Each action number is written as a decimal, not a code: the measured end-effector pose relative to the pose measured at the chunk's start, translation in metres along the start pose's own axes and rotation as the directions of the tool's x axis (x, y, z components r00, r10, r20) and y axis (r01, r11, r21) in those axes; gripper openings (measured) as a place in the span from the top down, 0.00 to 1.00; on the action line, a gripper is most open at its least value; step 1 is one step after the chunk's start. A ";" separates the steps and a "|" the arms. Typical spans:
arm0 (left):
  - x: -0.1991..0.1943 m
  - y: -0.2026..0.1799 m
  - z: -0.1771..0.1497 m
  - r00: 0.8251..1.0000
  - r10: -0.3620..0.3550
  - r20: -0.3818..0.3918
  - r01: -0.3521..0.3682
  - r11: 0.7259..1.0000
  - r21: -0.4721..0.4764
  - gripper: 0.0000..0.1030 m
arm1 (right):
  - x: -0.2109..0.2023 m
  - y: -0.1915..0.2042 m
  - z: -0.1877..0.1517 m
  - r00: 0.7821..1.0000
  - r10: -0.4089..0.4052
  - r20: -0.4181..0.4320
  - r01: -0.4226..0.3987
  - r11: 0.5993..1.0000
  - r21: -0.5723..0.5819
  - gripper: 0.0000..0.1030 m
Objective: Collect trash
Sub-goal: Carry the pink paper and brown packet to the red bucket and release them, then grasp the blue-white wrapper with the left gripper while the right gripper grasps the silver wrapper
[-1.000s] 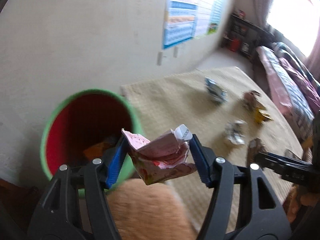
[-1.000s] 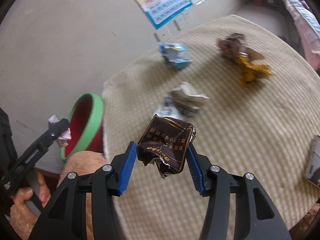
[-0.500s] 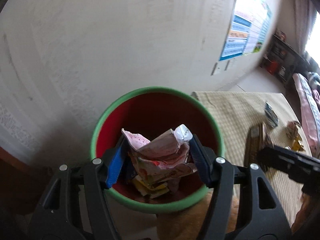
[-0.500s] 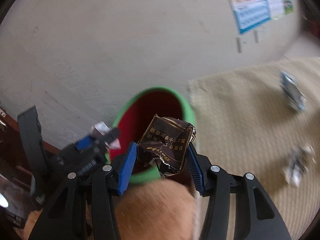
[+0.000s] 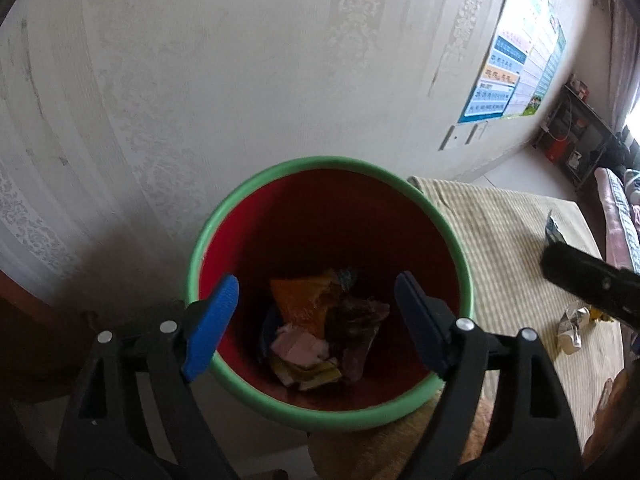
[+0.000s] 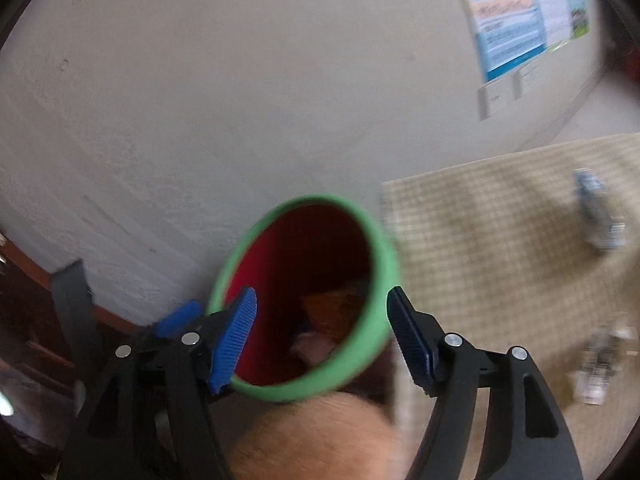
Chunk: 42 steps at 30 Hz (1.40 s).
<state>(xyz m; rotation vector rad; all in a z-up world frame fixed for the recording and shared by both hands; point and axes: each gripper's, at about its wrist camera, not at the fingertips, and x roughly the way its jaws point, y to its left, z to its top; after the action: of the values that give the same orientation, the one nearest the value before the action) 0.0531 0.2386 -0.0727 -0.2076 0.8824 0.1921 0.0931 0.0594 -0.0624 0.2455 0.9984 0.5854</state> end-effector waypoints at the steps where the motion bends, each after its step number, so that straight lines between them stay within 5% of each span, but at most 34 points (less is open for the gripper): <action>1: 0.000 -0.002 0.000 1.000 -0.005 0.001 0.005 1.000 0.004 0.23 | -0.008 -0.008 -0.003 0.999 -0.042 0.016 0.042 0.999 -0.003 0.35; 4: 0.000 -0.014 -0.003 1.000 -0.028 -0.004 0.029 0.999 0.019 0.23 | -0.032 -0.045 -0.014 0.981 -0.187 0.053 0.186 0.982 0.023 0.35; 7: -0.002 -0.029 -0.006 0.999 -0.048 -0.006 0.048 0.997 0.057 0.23 | -0.049 -0.094 -0.028 0.927 -0.372 0.044 0.365 0.924 0.114 0.34; 10: -0.007 -0.047 -0.009 0.998 -0.055 -0.005 0.055 0.991 0.118 0.23 | -0.052 -0.135 -0.044 0.886 -0.464 -0.019 0.459 0.868 0.188 0.30; 13: -0.013 -0.064 -0.010 0.998 -0.061 0.006 0.059 0.983 0.174 0.23 | -0.041 -0.168 -0.060 0.917 -0.380 -0.120 0.398 0.869 0.292 0.29; 16: -0.018 -0.077 -0.010 0.996 -0.083 0.008 0.081 0.979 0.189 0.23 | -0.040 -0.173 -0.068 0.935 -0.338 -0.110 0.355 0.874 0.332 0.30; 18: -0.020 -0.086 -0.010 0.995 -0.099 0.006 0.096 0.975 0.198 0.22 | -0.042 -0.172 -0.067 0.951 -0.294 -0.092 0.308 0.896 0.321 0.59; 26: -0.017 -0.156 -0.010 0.978 -0.204 -0.037 0.206 0.938 0.279 0.22 | -0.098 -0.171 -0.081 0.968 -0.238 -0.075 0.249 0.908 0.338 0.59; 32: 0.025 -0.241 0.001 0.959 -0.263 -0.100 0.282 0.899 0.336 0.21 | -0.132 -0.163 -0.105 0.977 -0.208 -0.043 0.210 0.914 0.348 0.59; 42: 0.088 -0.323 0.013 0.961 -0.228 -0.156 0.266 0.913 0.309 0.21 | -0.148 -0.169 -0.108 0.985 -0.175 0.006 0.160 0.915 0.370 0.58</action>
<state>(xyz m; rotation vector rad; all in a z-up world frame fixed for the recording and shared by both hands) 0.1982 -0.0616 -0.1008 -0.0179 0.9817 -0.2070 0.0010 -0.1707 -0.0899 0.4974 1.0760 0.2305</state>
